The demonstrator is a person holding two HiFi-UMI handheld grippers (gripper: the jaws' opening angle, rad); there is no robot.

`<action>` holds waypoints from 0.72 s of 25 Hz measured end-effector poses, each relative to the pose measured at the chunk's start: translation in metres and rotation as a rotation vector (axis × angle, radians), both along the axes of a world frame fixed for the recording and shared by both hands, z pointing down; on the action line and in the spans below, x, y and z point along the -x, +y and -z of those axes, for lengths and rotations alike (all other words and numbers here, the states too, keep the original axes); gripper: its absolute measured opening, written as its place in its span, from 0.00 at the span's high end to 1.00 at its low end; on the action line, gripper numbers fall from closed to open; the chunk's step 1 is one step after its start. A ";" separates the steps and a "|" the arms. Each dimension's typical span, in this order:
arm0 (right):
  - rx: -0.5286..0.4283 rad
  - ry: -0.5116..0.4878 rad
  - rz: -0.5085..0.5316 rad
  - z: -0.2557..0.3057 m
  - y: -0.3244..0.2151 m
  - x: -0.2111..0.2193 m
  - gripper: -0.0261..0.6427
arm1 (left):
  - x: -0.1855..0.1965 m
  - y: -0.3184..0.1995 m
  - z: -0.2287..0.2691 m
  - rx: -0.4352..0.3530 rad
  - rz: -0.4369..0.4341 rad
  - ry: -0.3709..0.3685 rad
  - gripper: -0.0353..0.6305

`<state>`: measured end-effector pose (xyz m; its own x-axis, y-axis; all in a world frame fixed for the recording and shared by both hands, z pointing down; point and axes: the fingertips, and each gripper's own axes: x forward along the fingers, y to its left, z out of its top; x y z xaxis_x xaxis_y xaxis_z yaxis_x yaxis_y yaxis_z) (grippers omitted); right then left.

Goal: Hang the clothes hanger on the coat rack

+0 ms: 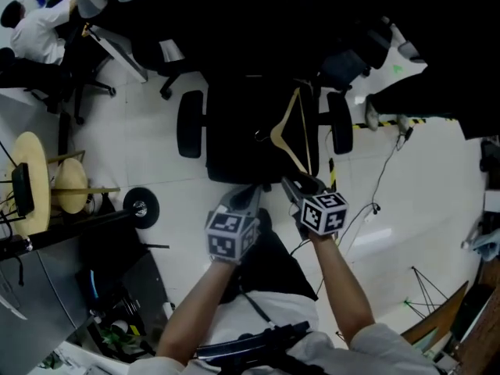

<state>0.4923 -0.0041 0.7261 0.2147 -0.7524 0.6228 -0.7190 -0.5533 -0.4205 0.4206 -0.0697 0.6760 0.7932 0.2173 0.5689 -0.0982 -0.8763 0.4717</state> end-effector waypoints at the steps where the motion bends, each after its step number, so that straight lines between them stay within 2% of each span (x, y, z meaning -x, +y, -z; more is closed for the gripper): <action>1: 0.028 0.006 0.008 -0.013 0.000 -0.009 0.65 | -0.007 0.000 -0.008 0.001 -0.002 -0.014 0.95; 6: 0.141 0.027 0.066 -0.074 -0.007 -0.050 0.64 | -0.040 0.000 -0.052 0.014 -0.022 -0.058 0.95; 14: 0.290 -0.018 0.126 -0.178 -0.018 -0.090 0.59 | -0.085 0.002 -0.116 0.069 -0.024 -0.127 0.95; 18: 0.353 -0.032 0.115 -0.222 -0.021 -0.107 0.51 | -0.096 0.002 -0.142 0.080 -0.031 -0.159 0.95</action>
<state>0.5996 -0.0249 0.9477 0.1176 -0.5077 0.8534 -0.7742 -0.5851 -0.2414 0.5162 -0.0676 0.8178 0.6867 0.2899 0.6667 -0.1512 -0.8401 0.5210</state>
